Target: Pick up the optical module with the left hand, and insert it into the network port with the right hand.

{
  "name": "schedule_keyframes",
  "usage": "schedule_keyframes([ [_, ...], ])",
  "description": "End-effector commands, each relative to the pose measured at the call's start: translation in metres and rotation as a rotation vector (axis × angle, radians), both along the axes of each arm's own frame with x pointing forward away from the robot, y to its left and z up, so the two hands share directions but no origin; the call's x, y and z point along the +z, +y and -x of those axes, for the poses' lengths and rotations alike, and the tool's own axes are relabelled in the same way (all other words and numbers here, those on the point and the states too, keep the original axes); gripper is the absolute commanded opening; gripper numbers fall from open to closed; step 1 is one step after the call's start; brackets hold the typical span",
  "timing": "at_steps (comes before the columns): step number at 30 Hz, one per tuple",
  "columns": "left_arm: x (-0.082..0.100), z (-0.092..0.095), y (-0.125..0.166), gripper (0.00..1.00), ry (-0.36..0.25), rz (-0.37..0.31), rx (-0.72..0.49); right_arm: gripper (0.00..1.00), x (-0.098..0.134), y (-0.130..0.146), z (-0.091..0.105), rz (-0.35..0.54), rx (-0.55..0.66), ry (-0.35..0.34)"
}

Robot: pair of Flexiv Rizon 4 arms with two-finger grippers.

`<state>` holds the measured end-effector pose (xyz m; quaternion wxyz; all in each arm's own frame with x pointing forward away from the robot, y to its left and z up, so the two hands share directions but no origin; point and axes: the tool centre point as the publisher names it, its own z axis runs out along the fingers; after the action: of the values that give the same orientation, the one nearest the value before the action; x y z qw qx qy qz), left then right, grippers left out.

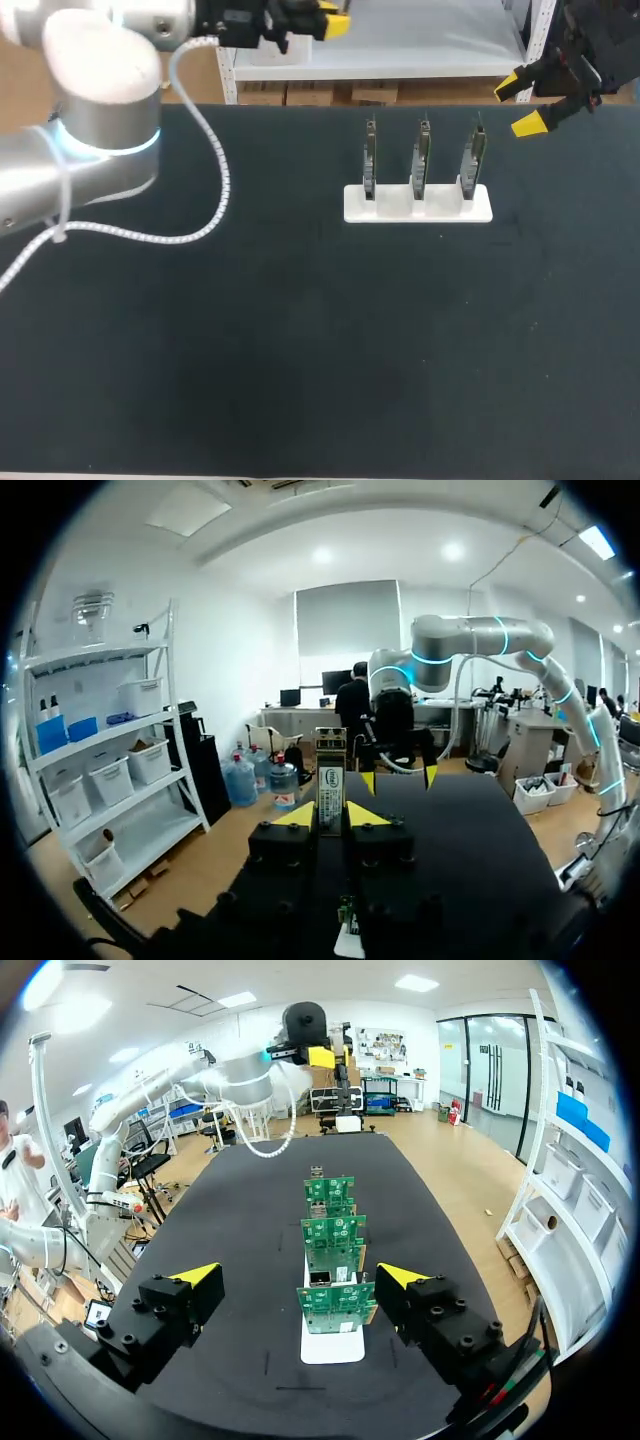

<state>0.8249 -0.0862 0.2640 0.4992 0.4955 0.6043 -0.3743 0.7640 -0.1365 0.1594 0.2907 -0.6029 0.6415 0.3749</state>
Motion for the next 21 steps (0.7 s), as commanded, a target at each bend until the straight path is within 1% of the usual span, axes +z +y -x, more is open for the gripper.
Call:
schedule_keyframes([
  [1, -0.012, -0.017, -0.046, 0.0, 0.004, 0.06, -0.158, 1.0, 0.0, 0.0, 0.001, 0.0, -0.001, -0.001],
  [3, -0.015, -0.016, -0.056, 0.0, 0.02, 0.082, -0.182, 1.0, 0.0, 0.0, 0.001, 0.0, -0.001, -0.001],
  [10, -0.019, -0.007, -0.085, 0.0, 0.034, 0.111, -0.247, 1.0, 0.0, 0.0, 0.001, 0.0, -0.001, -0.001],
  [12, -0.019, -0.003, -0.092, 0.0, 0.032, 0.108, -0.258, 1.0, 0.0, 0.0, 0.001, 0.0, -0.001, -0.001],
  [19, -0.022, 0.011, -0.108, 0.0, 0.018, 0.112, -0.257, 1.0, 0.0, 0.0, 0.001, 0.0, -0.001, -0.001],
  [21, -0.025, 0.014, -0.111, 0.0, 0.029, 0.128, -0.244, 1.0, 0.0, 0.0, 0.001, 0.0, -0.001, -0.001],
])
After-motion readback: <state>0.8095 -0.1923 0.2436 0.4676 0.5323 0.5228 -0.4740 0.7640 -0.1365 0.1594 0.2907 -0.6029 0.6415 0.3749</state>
